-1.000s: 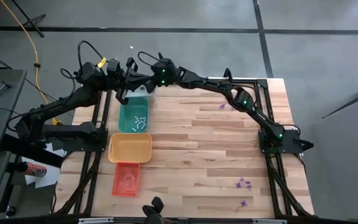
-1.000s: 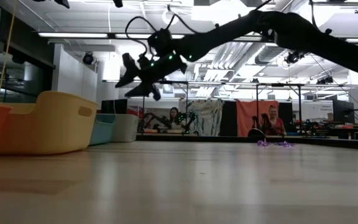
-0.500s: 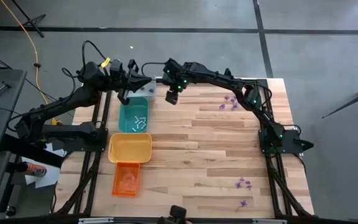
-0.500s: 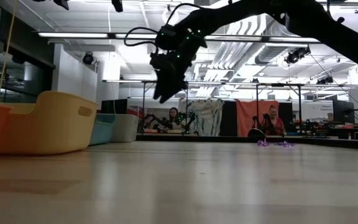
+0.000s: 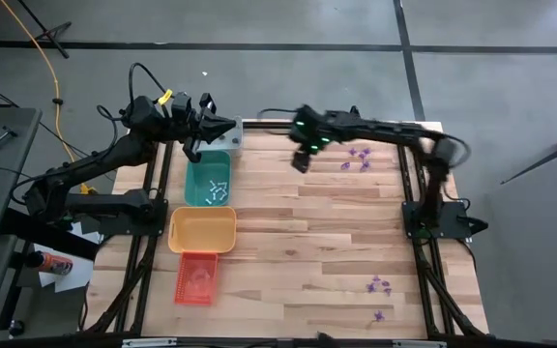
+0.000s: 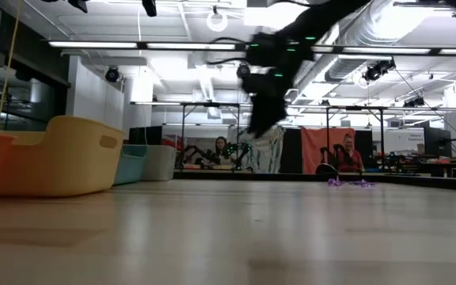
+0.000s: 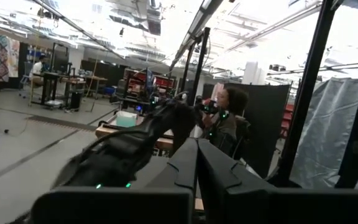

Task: Sort Halloween decoration
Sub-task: Put the purple witch hat toy in the yellow bin

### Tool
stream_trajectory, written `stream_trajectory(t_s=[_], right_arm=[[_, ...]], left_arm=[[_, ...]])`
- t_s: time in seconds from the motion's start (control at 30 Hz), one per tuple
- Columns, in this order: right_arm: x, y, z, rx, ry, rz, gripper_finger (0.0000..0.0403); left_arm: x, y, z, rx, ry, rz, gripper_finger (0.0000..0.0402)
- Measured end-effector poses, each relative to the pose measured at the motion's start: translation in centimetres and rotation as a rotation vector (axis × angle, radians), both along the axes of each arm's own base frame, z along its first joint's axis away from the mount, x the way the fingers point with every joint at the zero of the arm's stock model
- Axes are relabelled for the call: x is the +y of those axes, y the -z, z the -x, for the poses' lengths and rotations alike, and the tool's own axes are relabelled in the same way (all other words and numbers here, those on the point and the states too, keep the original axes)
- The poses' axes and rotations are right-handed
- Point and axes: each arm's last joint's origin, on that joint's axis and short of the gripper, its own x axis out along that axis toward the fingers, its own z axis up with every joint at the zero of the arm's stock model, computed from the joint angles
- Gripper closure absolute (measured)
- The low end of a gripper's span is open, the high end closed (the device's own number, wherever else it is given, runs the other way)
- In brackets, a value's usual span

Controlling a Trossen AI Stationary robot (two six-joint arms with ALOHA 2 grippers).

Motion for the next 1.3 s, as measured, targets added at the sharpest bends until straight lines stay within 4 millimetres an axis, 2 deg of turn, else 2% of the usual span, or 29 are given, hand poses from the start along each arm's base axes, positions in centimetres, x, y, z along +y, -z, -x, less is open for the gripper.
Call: stream_trajectory(t_s=[0.2, 0.37, 0.6, 0.7, 0.87, 1.07, 1.3], right_arm=[[2.7, 2.0, 8.1, 0.018, 0.216, -0.068, 0.0183], [1.4, 3.0, 11.8, 0.147, 0.45, -0.119, 0.0191], [-4.1, 4.2, 12.7, 0.339, 0.667, -0.229, 0.0234], [-5.5, 5.0, 12.5, 0.388, 0.683, -0.321, 0.0252], [-5.9, 6.1, 12.4, 0.46, 0.704, -0.382, 0.0271], [-5.3, 7.3, 13.0, 0.502, 0.753, -0.398, 0.0287], [-5.3, 8.0, 12.8, 0.447, 0.803, -0.409, 0.03]], left_arm=[[0.2, 0.0, 0.0, -0.006, -0.058, 0.019, 0.0402], [0.6, 0.6, -0.4, 0.029, -0.1, 0.058, 0.0401], [1.0, 1.3, -1.2, 0.061, -0.086, 0.153, 0.0401], [0.9, 1.4, -1.4, 0.062, -0.078, 0.154, 0.0402], [0.6, 1.4, -1.6, 0.063, -0.064, 0.154, 0.0401], [0.6, 1.4, -1.5, 0.062, -0.068, 0.154, 0.0401], [0.6, 1.4, -1.5, 0.061, -0.071, 0.155, 0.0401]])
